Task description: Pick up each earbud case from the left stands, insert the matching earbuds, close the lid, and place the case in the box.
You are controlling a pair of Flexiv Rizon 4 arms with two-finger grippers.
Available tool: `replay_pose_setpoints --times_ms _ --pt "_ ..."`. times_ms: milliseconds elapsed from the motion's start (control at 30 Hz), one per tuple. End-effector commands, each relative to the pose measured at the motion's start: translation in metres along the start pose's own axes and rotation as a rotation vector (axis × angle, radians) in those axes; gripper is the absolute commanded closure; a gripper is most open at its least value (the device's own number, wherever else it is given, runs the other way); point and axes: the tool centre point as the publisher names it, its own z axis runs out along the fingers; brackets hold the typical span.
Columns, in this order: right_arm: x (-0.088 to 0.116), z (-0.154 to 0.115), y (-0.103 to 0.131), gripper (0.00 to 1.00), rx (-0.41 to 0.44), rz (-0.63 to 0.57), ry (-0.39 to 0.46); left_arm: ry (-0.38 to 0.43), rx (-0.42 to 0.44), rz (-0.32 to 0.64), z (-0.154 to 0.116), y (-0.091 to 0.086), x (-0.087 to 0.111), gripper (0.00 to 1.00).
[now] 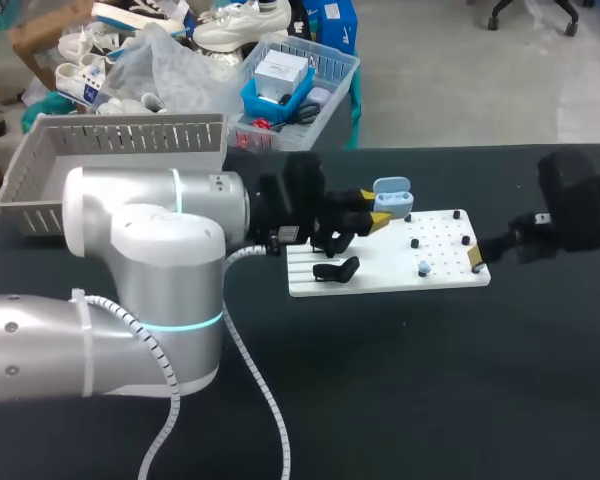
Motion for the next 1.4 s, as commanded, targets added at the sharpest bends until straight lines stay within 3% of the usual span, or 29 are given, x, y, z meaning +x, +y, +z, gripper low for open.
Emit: replay_pose_setpoints --times_ms 33,367,900,1400 --pt "-0.003 -0.003 0.002 0.0 0.046 -0.011 0.032 -0.012 -0.017 0.002 0.0 -0.003 0.002 1.0" --pt "-0.011 -0.006 0.005 0.0 0.171 -0.126 0.131 -0.012 -0.017 0.002 0.0 -0.003 0.002 1.0" --pt "0.008 0.013 -0.01 0.0 0.386 -0.196 0.251 -0.012 -0.017 0.002 0.0 -0.003 0.002 1.0" --pt "0.009 0.034 -0.033 0.0 0.476 -0.222 0.173 -0.012 -0.017 0.002 0.0 -0.003 0.002 1.0"
